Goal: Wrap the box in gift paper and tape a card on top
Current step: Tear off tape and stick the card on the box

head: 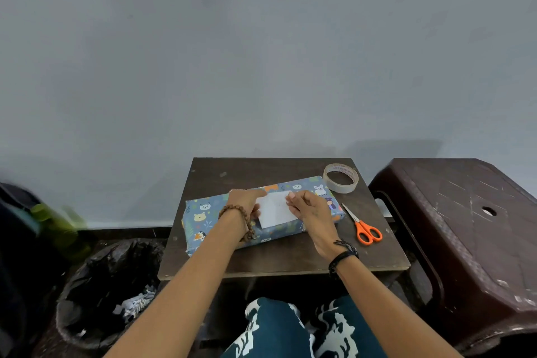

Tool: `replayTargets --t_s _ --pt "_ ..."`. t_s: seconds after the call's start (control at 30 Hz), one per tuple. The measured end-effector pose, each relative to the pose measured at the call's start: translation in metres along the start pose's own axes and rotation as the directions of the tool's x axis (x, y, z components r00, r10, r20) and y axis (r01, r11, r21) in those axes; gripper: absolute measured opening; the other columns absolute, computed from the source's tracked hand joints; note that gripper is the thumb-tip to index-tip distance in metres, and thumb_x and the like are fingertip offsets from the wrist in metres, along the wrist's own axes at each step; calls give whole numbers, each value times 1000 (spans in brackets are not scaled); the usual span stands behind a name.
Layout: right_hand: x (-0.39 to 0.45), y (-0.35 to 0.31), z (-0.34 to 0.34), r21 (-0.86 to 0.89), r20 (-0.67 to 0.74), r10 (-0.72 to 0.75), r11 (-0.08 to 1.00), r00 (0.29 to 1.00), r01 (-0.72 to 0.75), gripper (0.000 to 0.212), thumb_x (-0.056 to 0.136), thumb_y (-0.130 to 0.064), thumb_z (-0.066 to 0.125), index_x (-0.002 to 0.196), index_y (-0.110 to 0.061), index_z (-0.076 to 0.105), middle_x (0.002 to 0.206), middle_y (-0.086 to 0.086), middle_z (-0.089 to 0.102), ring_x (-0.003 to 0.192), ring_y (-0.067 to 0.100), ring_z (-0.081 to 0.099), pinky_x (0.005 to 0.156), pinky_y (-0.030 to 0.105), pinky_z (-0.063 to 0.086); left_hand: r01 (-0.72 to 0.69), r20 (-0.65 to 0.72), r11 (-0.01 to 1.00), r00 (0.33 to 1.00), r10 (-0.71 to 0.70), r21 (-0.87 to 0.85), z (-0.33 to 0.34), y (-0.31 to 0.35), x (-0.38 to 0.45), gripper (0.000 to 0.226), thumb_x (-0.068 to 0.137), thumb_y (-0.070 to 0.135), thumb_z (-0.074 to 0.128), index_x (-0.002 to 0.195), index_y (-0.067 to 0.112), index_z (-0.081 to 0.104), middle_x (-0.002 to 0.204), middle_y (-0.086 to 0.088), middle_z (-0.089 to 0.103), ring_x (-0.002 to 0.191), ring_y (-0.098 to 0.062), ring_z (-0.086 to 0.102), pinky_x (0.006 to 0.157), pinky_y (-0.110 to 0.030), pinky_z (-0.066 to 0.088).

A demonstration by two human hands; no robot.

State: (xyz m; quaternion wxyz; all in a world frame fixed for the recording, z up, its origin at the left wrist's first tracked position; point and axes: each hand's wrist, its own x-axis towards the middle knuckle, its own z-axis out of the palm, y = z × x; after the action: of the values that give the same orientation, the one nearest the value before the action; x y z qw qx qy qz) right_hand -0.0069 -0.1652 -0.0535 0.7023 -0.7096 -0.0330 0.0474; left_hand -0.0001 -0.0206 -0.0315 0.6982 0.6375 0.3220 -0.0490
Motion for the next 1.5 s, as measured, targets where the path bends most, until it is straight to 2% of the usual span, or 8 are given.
replayTargets --t_s 0.13,0.3,0.47,0.67,0.87,1.1,1.2,1.5 --pt "4 -1 -6 63 0 43 997 999 -43 20 91 -16 57 86 3 62 88 11 62 94 18 60 87 21 52 -8 68 985 998 -4 173 2 -1 2 26 78 16 74 68 5 53 62 -9 50 51 -18 41 46 -24 33" --pt "0 -1 -5 -35 -49 34 999 998 -36 18 91 -19 58 79 -7 64 90 9 65 95 19 61 87 27 51 -20 96 994 995 9 110 12 -6 -1 17 83 11 68 75 4 55 90 -16 61 89 -30 58 83 -42 50" --pt "-9 2 2 -456 -113 -162 885 980 93 22 93 -25 55 85 -7 65 92 5 57 85 12 46 68 13 33 -29 103 1000 994 29 -3 15 -19 -2 22 87 4 61 68 9 51 98 -16 56 91 -28 53 70 -40 50" --pt "-20 6 13 -636 -76 -286 752 955 174 22 96 -24 51 89 -8 64 96 -1 43 74 -7 39 67 2 33 -104 124 994 987 99 36 13 -22 0 24 87 5 61 65 10 52 91 -15 56 92 -28 53 80 -42 50" --pt "-24 1 23 -724 -102 -271 680 957 115 28 97 -25 46 94 -3 63 108 4 45 78 7 44 64 14 33 -147 115 986 984 138 78 12 -25 1 27 87 5 61 63 11 52 82 -10 58 93 -28 53 92 -47 49" --pt "-33 0 34 -880 -5 -281 457 960 129 32 101 -26 36 105 -4 58 115 5 43 95 19 52 66 21 35 -102 189 995 977 101 -3 10 -21 -3 25 88 4 59 65 8 51 71 -8 55 64 -17 53 53 -25 50" --pt "-36 3 34 -872 0 -311 466 951 152 28 100 -24 40 102 -5 60 111 5 45 97 18 51 64 23 39 -47 233 999 971 49 -14 8 -19 -5 19 85 5 64 71 9 51 73 -8 58 55 -13 59 43 -19 52" --pt "-40 12 29 -785 -94 -334 604 938 136 25 97 -28 47 102 -8 62 114 2 46 90 12 53 65 19 40 -41 211 999 977 37 16 9 -18 -7 19 83 -2 64 75 10 51 76 -7 56 67 -15 54 55 -25 51"
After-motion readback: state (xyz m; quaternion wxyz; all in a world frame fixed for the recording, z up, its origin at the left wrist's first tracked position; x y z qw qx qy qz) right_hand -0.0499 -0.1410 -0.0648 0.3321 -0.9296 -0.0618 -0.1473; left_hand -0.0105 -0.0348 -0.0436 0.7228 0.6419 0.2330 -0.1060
